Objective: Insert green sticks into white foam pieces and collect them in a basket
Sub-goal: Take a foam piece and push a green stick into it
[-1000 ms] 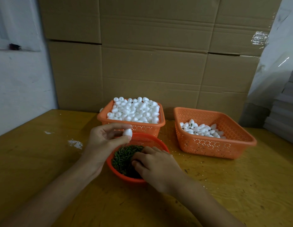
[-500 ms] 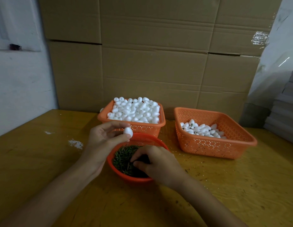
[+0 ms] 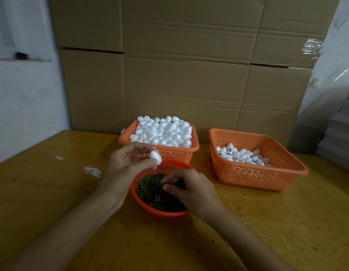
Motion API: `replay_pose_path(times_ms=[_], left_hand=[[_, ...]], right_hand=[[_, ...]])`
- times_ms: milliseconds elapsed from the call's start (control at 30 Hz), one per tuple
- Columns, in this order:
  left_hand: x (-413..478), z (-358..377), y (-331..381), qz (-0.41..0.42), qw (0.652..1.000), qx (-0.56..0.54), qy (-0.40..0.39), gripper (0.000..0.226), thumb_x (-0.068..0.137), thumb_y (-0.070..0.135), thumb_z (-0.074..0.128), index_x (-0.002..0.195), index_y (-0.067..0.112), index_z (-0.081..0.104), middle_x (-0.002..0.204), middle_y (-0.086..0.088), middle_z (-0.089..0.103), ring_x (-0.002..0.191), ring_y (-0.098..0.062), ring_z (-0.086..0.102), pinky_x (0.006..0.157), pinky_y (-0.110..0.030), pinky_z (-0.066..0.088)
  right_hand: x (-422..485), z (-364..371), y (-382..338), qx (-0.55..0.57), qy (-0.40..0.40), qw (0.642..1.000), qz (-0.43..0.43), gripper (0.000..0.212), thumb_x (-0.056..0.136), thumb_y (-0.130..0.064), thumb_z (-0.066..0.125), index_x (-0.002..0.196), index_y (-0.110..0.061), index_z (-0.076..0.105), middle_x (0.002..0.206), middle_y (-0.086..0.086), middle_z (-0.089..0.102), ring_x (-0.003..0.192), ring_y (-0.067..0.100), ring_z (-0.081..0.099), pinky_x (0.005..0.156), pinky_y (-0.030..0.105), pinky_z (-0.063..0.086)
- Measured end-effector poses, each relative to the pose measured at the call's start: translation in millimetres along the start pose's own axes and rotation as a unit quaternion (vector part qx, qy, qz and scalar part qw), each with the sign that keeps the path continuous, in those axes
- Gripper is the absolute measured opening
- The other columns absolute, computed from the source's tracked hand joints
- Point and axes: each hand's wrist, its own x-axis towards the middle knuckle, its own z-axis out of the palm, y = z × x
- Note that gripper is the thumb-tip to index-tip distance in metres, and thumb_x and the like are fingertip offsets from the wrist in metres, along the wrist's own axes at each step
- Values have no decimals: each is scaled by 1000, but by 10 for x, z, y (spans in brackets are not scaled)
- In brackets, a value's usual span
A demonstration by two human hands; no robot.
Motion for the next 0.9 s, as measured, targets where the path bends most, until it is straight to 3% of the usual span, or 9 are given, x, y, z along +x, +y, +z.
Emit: replay_pose_path(times_ms=[67,167,400,600,900], left_hand=[[-2,6,-1,0,1000,-3,1,27,70,10,91,93,20,80,114,-11,77,94,-28,76,81,-31,64],[-7,13,-8,-2,1000,-9,5,24,70,14,84,92,22,80,111,-10,77,97,-29,77,80,-31,65],[-2,13,-9,0,999,-32,0,28,71,19,84,99,16,81,110,-14,77,101,-35,77,78,-30,64],[1,3,-15,-2,1000,-6,-4,26,69,17,91,92,11,79,111,-14,76,102,-34,77,79,-31,64],[-10,22,23,-5,1000,-23,-19,30,67,26,90,93,13,80,111,-14,77,101,-32,77,75,-29,64]], right_hand=[[-4,13,-1,-7,2,1000,3,12,97,-40,73,108,-42,76,88,-33,61,94,-7,57,71,13,41],[-21,36,-22,-2,27,1000,4,11,97,-43,72,106,-41,77,91,-31,65,95,-6,59,71,14,43],[-31,63,-44,83,77,993,19,7,99,-36,71,93,-34,75,82,-19,74,80,0,70,78,38,58],[-87,86,-59,221,180,958,2,5,96,-26,76,96,-29,72,88,-13,77,68,10,73,75,45,62],[-82,93,-55,215,148,965,-7,4,97,-29,76,98,-29,72,92,-16,78,65,13,74,75,52,61]])
